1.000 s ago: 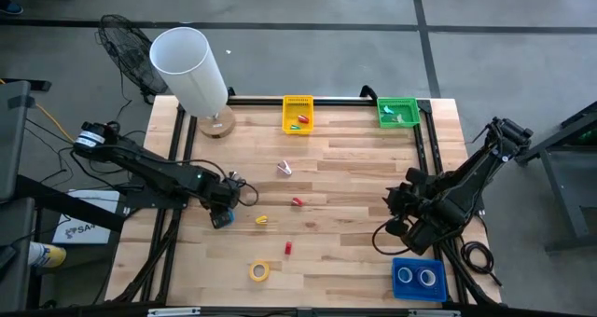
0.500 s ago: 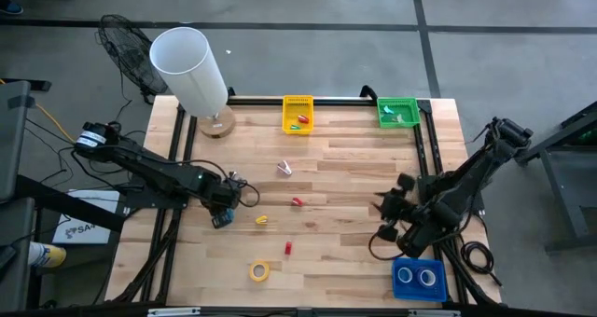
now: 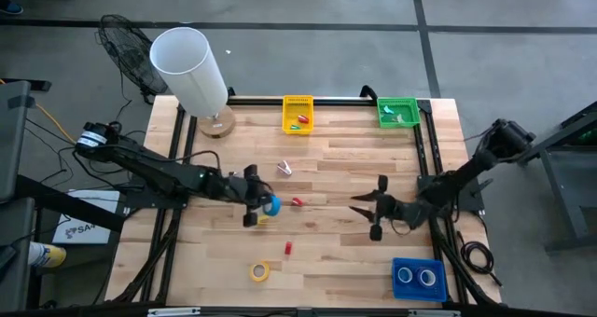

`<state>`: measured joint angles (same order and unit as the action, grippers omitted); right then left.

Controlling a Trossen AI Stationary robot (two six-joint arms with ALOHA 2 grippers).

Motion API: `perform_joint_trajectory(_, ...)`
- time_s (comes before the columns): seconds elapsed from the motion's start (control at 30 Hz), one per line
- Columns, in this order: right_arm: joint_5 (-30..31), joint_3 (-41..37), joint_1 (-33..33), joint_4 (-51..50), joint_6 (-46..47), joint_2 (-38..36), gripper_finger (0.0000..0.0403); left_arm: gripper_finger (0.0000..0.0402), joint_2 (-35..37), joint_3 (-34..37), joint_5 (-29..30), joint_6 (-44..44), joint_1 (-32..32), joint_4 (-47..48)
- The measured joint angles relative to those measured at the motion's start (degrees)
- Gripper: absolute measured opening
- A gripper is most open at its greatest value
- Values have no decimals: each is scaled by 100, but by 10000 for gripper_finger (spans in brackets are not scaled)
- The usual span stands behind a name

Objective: Pick and place Stapler, Stapler remover, tape
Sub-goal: Put the light blue tape into the blue bin

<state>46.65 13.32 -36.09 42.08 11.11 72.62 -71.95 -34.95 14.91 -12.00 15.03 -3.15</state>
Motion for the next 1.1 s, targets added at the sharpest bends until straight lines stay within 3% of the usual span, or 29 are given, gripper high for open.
perform_joint_trajectory(0.2, -1495, -115, 813, 665, -555, 10, 122, 35, -213, -5, 175, 1165, 0, -1805)
perform_joint_trajectory(0.43, -2522, 655, 1401, 677, -1171, 549, 151, 35, -659, -7, 178, 1787, 0, -2987)
perform_joint_trajectory(0.67, -2850, 1711, 1670, 666, -1746, 1653, 196, 35, -1007, -5, 342, 1822, 0, -3284)
perform_joint_trajectory(1.1, -3184, 3216, 1954, 653, -2021, 3154, 197, 35, -1070, -3, 365, 1828, 0, -3258)
